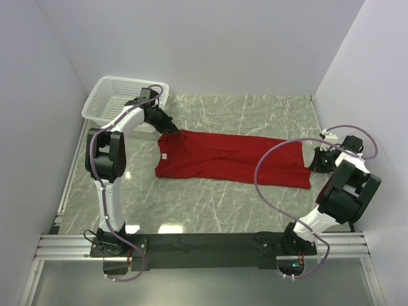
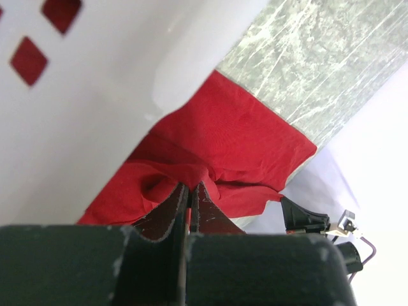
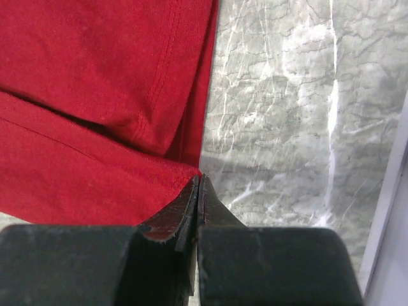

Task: Fold and stack the t-shirts
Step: Fold the tshirt

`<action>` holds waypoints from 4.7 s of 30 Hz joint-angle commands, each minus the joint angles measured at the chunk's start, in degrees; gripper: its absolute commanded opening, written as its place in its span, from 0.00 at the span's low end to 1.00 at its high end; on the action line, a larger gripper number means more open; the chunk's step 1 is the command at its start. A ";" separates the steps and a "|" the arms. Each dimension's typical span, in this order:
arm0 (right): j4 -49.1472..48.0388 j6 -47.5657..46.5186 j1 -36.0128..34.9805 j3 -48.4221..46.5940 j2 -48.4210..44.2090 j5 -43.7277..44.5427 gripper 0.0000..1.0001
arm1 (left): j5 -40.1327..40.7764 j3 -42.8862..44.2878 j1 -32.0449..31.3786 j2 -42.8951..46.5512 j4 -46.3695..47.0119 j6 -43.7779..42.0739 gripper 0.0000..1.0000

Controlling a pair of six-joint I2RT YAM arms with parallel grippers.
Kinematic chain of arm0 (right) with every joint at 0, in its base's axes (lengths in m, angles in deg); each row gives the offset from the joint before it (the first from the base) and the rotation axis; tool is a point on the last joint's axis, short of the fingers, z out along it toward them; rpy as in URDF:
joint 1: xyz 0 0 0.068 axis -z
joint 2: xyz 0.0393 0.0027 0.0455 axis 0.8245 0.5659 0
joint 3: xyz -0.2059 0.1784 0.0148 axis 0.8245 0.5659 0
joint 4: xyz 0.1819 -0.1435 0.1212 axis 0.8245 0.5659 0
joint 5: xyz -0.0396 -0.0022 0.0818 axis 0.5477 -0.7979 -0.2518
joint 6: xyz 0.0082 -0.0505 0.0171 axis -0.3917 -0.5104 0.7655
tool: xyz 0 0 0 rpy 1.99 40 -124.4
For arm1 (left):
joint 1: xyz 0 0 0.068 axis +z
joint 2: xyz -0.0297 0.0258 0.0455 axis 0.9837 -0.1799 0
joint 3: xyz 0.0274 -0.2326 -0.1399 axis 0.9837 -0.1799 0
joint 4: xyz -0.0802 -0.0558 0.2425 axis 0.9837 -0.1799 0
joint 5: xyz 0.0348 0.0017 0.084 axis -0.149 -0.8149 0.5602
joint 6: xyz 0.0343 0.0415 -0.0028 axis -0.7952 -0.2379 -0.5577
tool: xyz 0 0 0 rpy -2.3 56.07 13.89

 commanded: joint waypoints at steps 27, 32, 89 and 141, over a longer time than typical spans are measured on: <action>2.66 -1.78 -3.07 -1.99 -11.39 -4.21 0.41 | 0.16 -0.60 0.42 15.77 6.45 -5.80 0.51; 11.55 -10.67 -8.07 -1.73 -13.41 -8.71 0.41 | 7.16 -10.61 0.42 28.70 10.49 -14.84 0.55; -0.84 5.31 -78.22 -34.86 21.22 21.69 0.00 | 18.18 -63.55 2.00 83.74 2.06 -0.97 0.93; 6.02 3.20 -50.36 -10.78 -4.80 -9.50 0.55 | 25.47 -58.01 -9.96 41.21 21.48 7.28 0.71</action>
